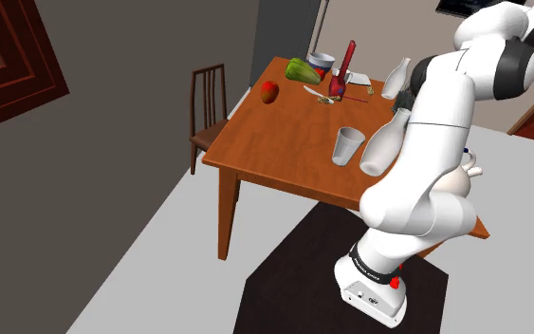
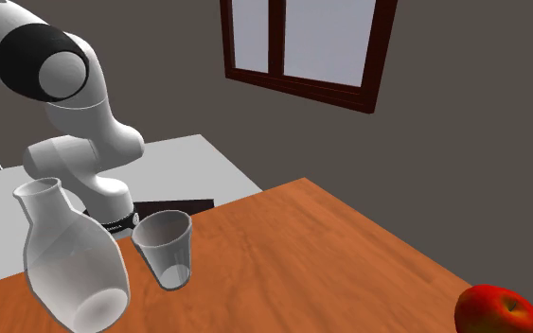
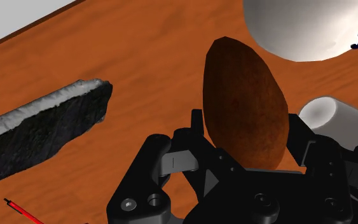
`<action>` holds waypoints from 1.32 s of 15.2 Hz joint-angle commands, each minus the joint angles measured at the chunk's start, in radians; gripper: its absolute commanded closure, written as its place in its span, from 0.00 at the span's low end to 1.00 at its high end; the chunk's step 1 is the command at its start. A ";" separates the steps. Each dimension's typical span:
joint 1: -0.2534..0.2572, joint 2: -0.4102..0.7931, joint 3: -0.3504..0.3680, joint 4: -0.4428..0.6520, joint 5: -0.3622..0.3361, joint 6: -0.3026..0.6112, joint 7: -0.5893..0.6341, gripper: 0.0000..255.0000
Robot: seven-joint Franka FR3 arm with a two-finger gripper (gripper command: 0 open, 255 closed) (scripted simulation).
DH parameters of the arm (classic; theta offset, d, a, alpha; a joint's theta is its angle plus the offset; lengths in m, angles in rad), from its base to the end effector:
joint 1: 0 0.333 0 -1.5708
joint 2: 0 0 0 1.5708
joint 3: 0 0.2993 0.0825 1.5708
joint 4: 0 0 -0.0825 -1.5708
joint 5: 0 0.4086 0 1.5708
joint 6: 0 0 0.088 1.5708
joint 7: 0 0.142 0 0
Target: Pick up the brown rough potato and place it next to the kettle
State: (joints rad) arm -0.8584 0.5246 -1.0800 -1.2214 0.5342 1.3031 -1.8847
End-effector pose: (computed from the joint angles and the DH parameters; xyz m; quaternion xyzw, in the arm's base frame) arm -0.0105 -0.6439 0.5210 -0.9942 -0.0290 -0.0632 0.0816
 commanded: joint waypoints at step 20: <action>0.115 0.001 -0.009 -0.322 0.003 0.282 -0.058 1.00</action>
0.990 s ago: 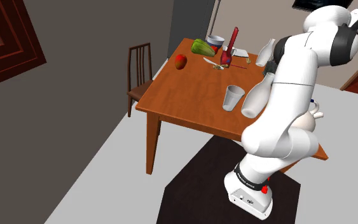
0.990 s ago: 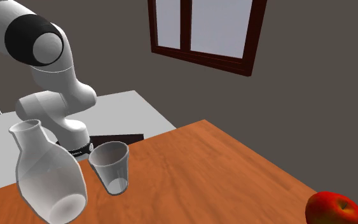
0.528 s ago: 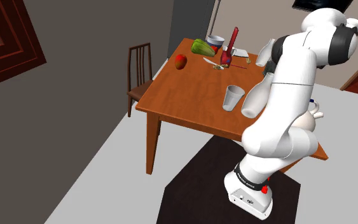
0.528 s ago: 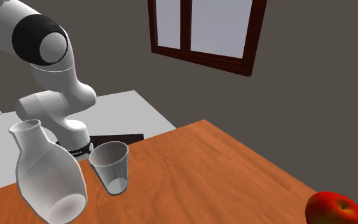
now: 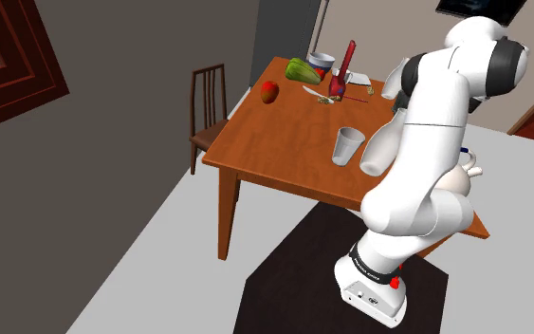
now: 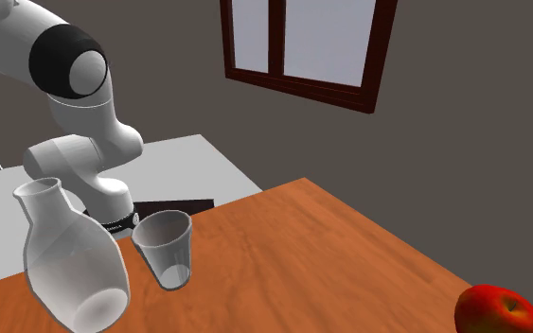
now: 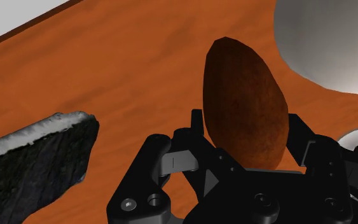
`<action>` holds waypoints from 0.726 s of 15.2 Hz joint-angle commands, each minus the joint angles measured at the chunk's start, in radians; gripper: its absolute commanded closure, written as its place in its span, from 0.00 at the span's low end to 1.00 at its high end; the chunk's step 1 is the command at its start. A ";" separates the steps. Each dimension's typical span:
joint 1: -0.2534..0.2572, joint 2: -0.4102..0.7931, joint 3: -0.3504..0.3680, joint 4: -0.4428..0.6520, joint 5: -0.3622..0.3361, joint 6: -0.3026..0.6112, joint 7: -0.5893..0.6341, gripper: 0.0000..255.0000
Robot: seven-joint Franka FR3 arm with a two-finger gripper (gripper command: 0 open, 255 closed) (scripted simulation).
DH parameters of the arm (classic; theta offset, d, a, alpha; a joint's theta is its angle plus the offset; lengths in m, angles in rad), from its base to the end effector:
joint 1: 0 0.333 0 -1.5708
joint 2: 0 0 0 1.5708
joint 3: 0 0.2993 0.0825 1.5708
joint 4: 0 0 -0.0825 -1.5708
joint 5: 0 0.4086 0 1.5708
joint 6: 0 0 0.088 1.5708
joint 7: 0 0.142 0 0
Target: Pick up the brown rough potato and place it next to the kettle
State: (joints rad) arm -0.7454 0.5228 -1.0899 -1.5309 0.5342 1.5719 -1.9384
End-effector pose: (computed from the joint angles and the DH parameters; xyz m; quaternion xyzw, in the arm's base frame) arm -0.0121 -0.6437 0.4091 -0.9942 -0.0292 -0.0631 0.0818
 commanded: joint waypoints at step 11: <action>0.006 0.044 0.029 -0.115 0.044 0.132 -0.042 1.00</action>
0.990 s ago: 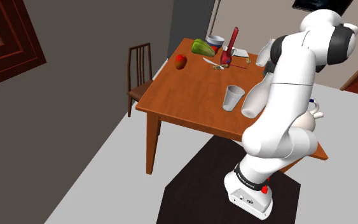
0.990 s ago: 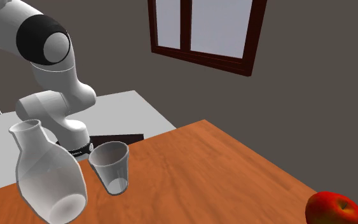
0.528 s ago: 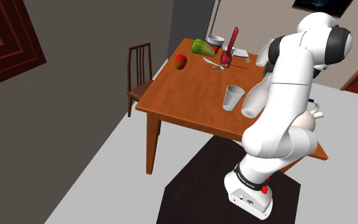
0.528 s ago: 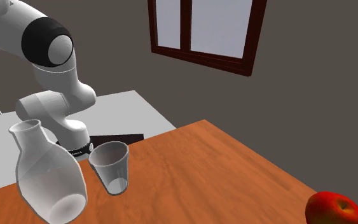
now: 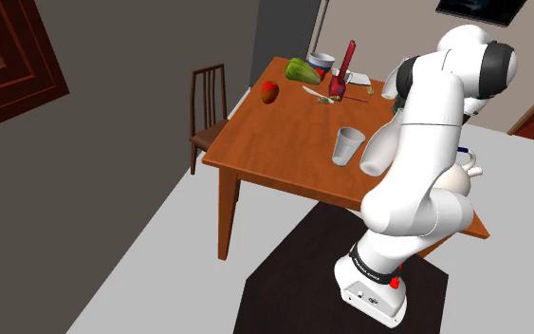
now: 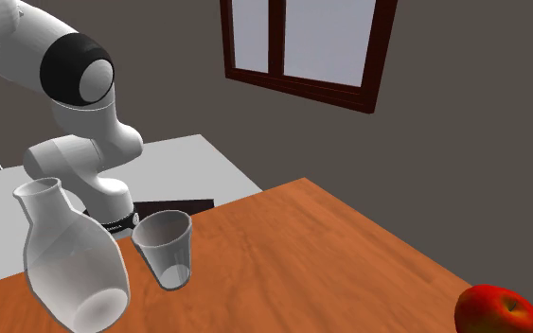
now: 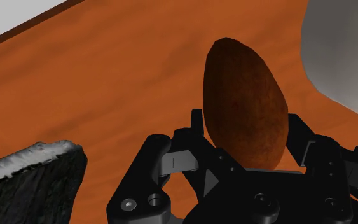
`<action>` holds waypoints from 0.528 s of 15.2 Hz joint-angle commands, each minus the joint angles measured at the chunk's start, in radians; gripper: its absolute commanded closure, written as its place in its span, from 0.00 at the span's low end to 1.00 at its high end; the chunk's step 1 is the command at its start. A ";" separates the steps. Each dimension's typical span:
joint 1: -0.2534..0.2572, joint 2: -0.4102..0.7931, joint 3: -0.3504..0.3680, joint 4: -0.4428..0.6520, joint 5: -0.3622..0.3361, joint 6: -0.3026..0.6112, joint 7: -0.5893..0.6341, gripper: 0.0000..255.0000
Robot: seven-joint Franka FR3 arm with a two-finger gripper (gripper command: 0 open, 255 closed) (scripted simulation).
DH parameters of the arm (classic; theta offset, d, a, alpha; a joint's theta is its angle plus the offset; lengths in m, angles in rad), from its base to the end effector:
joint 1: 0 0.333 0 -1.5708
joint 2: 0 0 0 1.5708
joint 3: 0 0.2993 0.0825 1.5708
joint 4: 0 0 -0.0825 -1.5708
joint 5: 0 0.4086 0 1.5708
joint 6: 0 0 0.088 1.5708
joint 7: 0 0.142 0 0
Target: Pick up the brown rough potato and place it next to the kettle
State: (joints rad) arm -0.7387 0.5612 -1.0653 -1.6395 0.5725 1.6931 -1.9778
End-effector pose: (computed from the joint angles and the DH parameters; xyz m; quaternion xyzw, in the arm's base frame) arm -0.0146 -0.6419 0.3482 -0.9942 -0.0291 -0.0630 0.0817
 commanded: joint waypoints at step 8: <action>-0.007 0.033 0.025 -0.045 0.032 0.063 -0.023 1.00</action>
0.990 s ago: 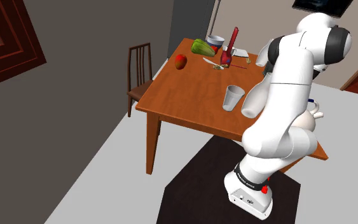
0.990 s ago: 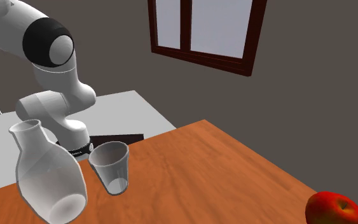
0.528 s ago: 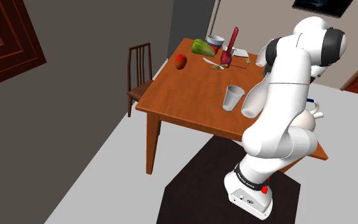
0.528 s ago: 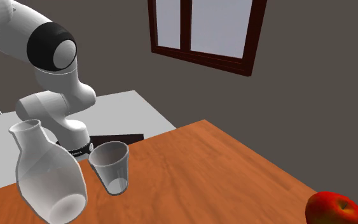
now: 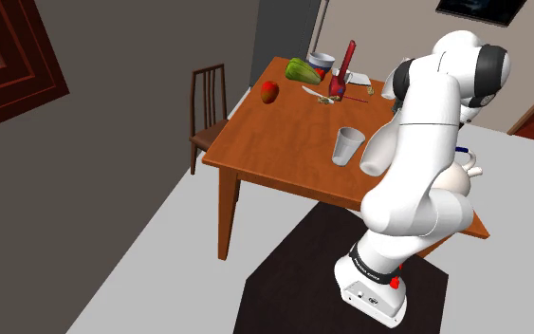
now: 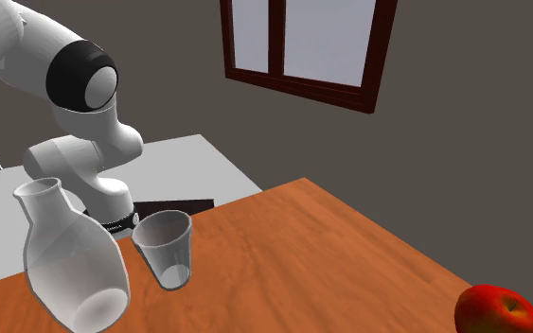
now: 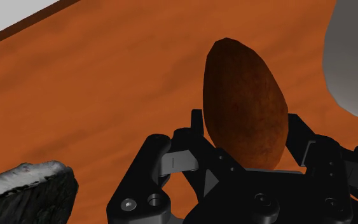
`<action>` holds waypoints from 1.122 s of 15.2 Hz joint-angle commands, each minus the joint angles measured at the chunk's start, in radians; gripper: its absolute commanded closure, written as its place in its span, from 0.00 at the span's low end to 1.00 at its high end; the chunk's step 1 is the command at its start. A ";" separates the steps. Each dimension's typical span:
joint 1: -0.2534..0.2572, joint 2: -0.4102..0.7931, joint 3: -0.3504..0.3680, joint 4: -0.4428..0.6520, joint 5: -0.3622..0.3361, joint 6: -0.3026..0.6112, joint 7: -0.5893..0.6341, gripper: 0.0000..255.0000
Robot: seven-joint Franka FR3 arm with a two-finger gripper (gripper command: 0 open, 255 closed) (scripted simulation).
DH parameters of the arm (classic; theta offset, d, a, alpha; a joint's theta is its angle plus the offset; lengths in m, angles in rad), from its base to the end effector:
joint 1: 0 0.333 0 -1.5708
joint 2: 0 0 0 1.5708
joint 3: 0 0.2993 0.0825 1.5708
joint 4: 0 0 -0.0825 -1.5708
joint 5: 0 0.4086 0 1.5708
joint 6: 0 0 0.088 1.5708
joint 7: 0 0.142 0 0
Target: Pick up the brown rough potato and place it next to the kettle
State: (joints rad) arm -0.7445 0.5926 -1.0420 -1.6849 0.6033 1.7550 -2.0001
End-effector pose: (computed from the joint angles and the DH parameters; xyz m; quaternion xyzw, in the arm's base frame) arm -0.0142 -0.6409 0.3139 -0.9942 -0.0291 -0.0631 0.0817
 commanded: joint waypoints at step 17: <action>-0.034 -0.016 -0.015 0.113 -0.028 -0.109 0.024 0.00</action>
State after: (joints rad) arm -0.7791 0.5791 -1.0551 -1.5746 0.5773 1.6502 -1.9779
